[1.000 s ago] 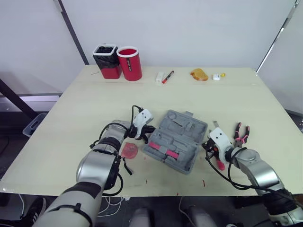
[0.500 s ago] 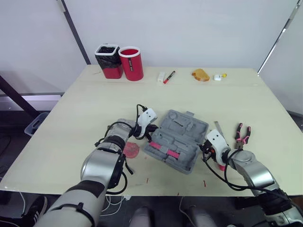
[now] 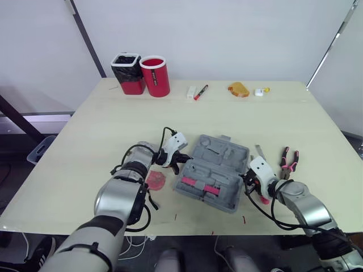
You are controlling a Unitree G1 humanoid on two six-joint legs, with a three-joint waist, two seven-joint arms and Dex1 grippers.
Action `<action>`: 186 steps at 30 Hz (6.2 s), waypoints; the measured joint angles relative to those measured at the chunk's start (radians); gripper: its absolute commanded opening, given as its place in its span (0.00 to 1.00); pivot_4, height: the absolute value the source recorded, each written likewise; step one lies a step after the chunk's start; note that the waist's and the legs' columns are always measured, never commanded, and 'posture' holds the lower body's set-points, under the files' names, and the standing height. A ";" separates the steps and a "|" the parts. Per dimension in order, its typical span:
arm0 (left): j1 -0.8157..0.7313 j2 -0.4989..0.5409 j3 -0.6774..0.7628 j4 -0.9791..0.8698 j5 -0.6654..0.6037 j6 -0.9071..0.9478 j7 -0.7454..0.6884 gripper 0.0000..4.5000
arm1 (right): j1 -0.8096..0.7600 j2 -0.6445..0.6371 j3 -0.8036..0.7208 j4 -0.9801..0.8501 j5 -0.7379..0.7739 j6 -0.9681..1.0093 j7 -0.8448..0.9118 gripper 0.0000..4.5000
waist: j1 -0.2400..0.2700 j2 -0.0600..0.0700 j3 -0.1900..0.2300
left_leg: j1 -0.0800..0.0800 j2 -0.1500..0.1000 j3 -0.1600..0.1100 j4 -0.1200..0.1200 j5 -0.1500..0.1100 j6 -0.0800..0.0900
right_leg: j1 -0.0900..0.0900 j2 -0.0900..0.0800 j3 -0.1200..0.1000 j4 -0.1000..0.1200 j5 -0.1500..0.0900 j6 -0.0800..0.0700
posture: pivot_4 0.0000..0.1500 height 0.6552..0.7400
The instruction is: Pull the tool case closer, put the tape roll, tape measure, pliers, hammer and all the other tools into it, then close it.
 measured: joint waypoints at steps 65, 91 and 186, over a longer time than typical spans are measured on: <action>0.575 0.221 -0.156 -0.988 -0.173 0.359 -0.322 0.01 | 0.076 -0.107 0.015 -0.050 0.026 -0.050 0.286 0.00 | -0.001 0.002 -0.001 | 0.002 0.001 0.001 0.000 0.000 0.000 | 0.000 0.000 0.001 0.001 0.000 0.000 | 1.00 1.00; 0.577 0.270 -0.205 -0.995 -0.216 0.346 -0.320 0.01 | 0.120 -0.099 0.017 -0.118 0.050 0.014 0.270 0.00 | -0.001 0.003 -0.002 | 0.002 0.001 0.001 0.000 0.000 0.000 | 0.000 0.001 0.001 0.001 0.000 -0.001 | 1.00 1.00; 0.639 0.319 -0.243 -1.070 -0.238 0.342 -0.340 0.01 | 0.131 -0.129 0.036 -0.150 0.104 0.070 0.265 0.00 | -0.001 0.003 -0.004 | 0.003 0.001 0.001 0.000 0.000 0.000 | 0.000 0.001 0.001 0.001 0.000 -0.001 | 1.00 1.00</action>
